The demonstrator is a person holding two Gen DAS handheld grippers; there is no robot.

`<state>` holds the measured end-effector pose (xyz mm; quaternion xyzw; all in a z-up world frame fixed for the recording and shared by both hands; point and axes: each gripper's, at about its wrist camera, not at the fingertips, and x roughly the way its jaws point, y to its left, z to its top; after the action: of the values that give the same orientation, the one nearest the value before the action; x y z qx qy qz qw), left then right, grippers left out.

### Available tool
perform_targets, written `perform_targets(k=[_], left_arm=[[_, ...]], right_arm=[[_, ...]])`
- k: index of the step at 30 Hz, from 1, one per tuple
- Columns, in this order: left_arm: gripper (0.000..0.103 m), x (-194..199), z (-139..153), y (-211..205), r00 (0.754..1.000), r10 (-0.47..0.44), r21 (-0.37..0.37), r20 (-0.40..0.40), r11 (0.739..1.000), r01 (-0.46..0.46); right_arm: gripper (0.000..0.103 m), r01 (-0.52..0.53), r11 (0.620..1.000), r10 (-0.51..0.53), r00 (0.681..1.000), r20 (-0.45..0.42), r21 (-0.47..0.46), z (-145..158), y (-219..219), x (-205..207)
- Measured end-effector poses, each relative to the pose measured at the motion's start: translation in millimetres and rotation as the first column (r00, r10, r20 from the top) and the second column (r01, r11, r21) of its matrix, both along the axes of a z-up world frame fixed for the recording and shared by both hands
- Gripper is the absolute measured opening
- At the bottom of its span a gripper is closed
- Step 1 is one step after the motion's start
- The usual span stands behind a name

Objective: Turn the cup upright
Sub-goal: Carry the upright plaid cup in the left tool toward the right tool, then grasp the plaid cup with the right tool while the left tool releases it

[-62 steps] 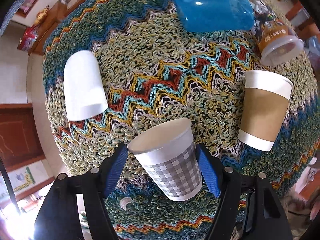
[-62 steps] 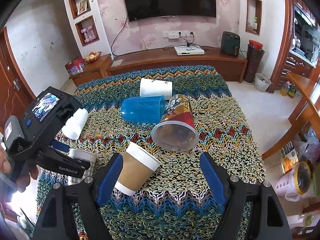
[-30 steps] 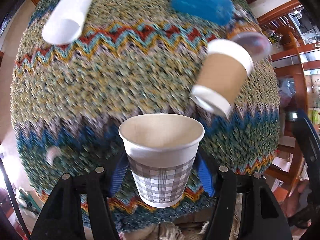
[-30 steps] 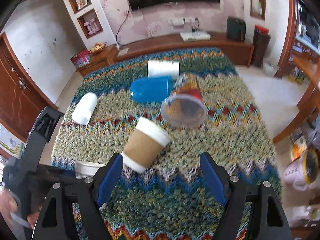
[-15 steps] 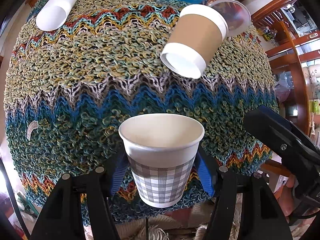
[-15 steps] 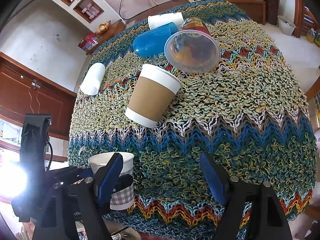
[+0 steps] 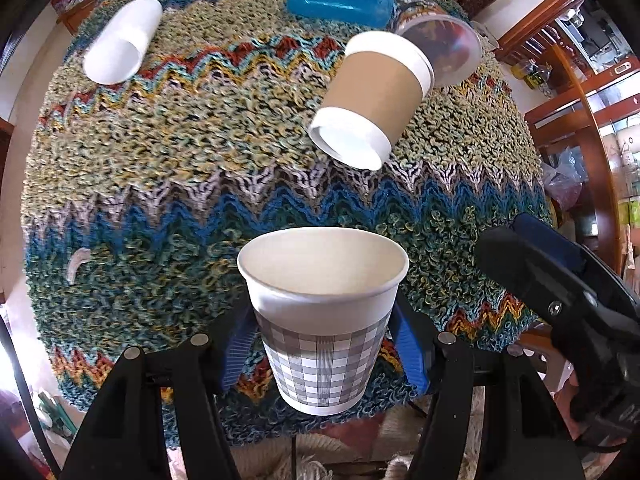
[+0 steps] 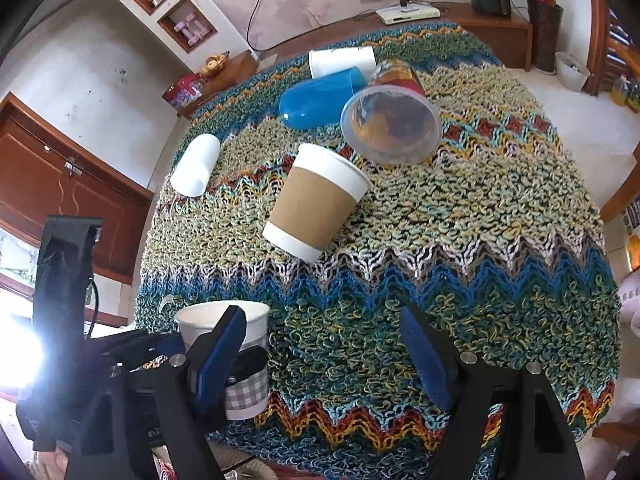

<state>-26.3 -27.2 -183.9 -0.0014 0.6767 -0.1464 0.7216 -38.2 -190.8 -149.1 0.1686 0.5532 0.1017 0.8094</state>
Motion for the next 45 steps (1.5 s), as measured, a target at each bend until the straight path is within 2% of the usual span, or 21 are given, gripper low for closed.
perform_targets(k=[2,8,14,16,19,27,32,40,45], left_arm=[[0.067,0,-15,-7,1.000,0.000,-0.004,-0.017,1.000,0.000],[0.069,24,-31,-22,1.000,0.000,0.001,-0.026,1.000,0.000],[0.070,31,-32,-22,0.999,0.006,-0.007,-0.041,1.000,-0.007],[0.080,30,-35,-27,0.999,0.002,-0.007,-0.052,1.000,-0.002],[0.088,22,-34,-21,0.999,0.003,-0.018,-0.054,1.000,-0.004],[0.096,13,-12,-5,1.000,0.004,-0.043,-0.031,0.999,-0.005],[0.097,1,1,11,1.000,0.007,-0.054,-0.012,0.999,-0.007],[0.097,-11,13,20,0.997,-0.022,0.031,0.075,0.999,0.020],[0.097,-12,13,28,0.996,-0.022,0.029,0.081,0.999,0.020]], right_arm=[[0.080,0.003,1.000,-0.003,1.000,-0.011,0.002,-3,0,1],[0.080,0.000,1.000,0.000,0.999,-0.032,-0.002,-13,-2,6],[0.080,-0.013,1.000,0.014,0.998,-0.057,0.006,-24,2,11],[0.080,-0.020,1.000,0.020,0.998,-0.062,0.008,-25,4,13],[0.080,-0.029,1.000,0.029,0.998,-0.063,0.009,-25,6,14],[0.080,-0.047,0.998,0.050,0.996,-0.080,0.038,-31,14,20],[0.080,-0.073,0.995,0.079,0.992,-0.094,0.061,-37,26,21],[0.080,-0.099,0.991,0.111,0.984,-0.140,0.091,-51,45,25],[0.080,-0.111,0.988,0.129,0.977,-0.170,0.111,-62,61,33]])
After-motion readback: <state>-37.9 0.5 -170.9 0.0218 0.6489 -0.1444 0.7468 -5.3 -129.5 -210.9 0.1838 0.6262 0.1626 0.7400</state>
